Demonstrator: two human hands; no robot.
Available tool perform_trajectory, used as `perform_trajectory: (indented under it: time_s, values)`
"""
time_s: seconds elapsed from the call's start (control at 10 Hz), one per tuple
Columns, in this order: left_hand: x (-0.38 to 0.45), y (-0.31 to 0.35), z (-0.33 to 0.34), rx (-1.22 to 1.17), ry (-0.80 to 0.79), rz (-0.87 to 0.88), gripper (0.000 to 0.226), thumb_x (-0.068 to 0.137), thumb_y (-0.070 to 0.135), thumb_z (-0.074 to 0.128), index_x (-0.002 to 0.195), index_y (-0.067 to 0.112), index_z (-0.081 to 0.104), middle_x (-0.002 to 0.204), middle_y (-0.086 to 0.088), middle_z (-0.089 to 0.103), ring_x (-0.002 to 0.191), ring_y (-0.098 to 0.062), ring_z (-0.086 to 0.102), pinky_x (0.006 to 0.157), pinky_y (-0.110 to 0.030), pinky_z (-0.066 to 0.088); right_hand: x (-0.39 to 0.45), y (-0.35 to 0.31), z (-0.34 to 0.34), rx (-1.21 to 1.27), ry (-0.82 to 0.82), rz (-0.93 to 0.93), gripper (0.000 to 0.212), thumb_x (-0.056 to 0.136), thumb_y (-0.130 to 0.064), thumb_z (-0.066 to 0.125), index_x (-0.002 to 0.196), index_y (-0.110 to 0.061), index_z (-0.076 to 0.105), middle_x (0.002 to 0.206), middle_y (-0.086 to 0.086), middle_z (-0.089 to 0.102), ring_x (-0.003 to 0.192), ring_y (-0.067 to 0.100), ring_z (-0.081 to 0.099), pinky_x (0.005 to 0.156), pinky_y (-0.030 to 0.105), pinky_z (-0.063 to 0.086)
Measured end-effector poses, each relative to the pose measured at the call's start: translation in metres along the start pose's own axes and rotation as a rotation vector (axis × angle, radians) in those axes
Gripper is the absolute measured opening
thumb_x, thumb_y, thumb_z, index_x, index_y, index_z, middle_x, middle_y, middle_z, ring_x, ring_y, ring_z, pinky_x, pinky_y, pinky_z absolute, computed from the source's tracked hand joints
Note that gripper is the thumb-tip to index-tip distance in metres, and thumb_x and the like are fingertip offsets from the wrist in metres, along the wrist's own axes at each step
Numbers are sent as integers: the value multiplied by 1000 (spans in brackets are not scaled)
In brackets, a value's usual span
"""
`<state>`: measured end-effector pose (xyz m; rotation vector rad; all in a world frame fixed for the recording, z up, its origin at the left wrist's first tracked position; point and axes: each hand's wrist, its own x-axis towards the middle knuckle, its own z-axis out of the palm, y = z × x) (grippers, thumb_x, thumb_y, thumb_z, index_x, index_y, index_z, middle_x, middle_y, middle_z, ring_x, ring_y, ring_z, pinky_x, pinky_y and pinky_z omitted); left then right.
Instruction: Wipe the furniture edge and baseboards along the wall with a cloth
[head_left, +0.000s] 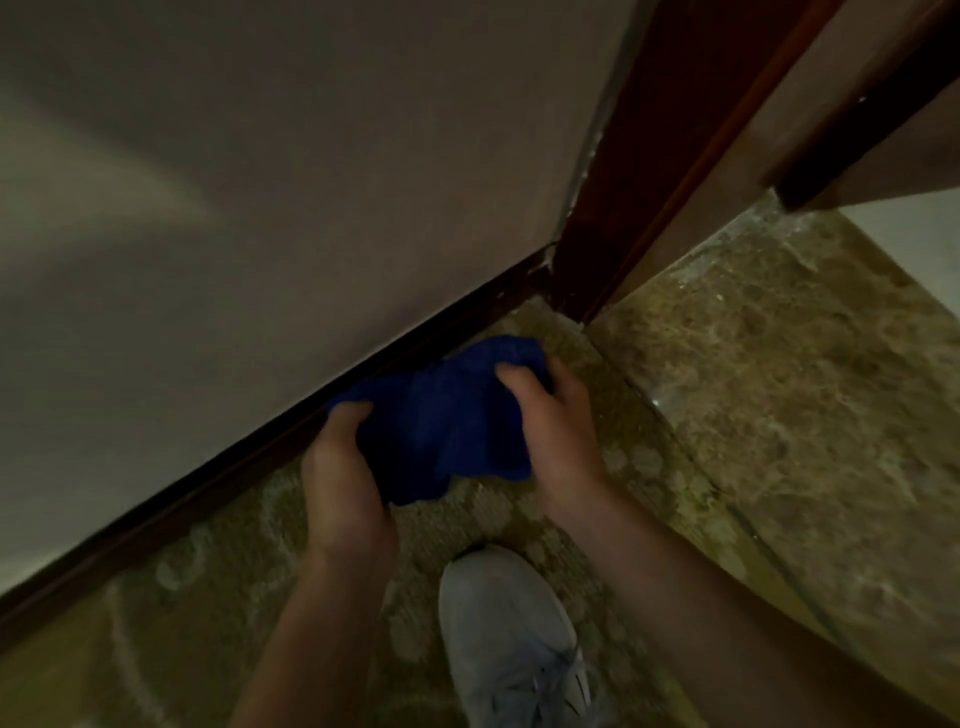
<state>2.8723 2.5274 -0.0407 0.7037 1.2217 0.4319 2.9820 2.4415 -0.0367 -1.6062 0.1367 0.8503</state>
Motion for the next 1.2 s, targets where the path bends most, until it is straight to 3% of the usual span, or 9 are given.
perform_trajectory:
  time_s: [0.1,0.2,0.3,0.4,0.6,0.7,0.9,1.0,1.2]
  values:
    - [-16,5,-15,-39,162,123,32,88,43,59,112,26,71,114,7,71,105,-14,67,94,-39,51,-11,-4,14,103,-89,-11,9,89,-30,63,93,-32,71,102,-5,74,100,19,69,88,41,55]
    - [-19,4,-35,2,296,201,14,93,35,59,96,25,69,101,7,70,100,-12,66,88,-32,50,-12,11,33,50,-137,21,17,88,-30,65,102,-23,72,106,1,74,101,22,69,87,40,55]
    - [-10,-11,-63,179,390,-16,23,94,34,56,106,13,57,106,0,57,107,-26,59,89,-39,48,-12,36,39,-254,-105,76,15,90,-23,59,101,-18,68,105,6,71,95,24,67,84,40,53]
    - [-4,-26,-85,338,379,-220,49,94,41,53,125,3,52,117,-10,56,100,-31,56,89,-43,49,-12,50,32,-529,-93,69,11,90,-28,54,92,-25,65,95,1,67,89,22,64,80,38,53]
    - [1,-26,-84,725,261,-128,47,93,51,52,118,12,59,98,-6,61,84,-26,60,75,-36,51,-17,66,16,-932,-20,-80,27,92,-36,53,108,-15,52,89,2,60,85,24,61,79,38,52]
    - [2,-32,-78,826,249,-74,49,95,47,50,130,13,51,111,-9,62,97,-30,62,82,-38,51,-17,71,18,-1037,-41,-183,22,95,-35,49,104,-16,45,81,0,57,74,21,58,71,36,50]
    - [5,-37,-84,628,199,-132,50,94,42,56,135,14,49,127,-10,60,112,-34,60,97,-49,49,-14,74,19,-1234,-114,-266,18,98,-32,43,100,-15,36,70,-2,48,67,25,56,66,39,49]
    - [1,-26,-93,579,178,-171,41,94,31,57,130,12,51,126,-13,60,111,-34,60,95,-47,51,-6,60,24,-1257,-221,-57,25,100,-30,39,114,-9,36,81,6,53,75,28,55,70,39,45]
    - [-37,-2,-81,642,302,52,40,98,19,45,137,12,52,134,-12,57,118,-30,57,93,-33,49,-41,30,33,-1404,-84,-313,49,97,-44,47,127,-6,42,132,16,48,110,35,55,74,36,42]
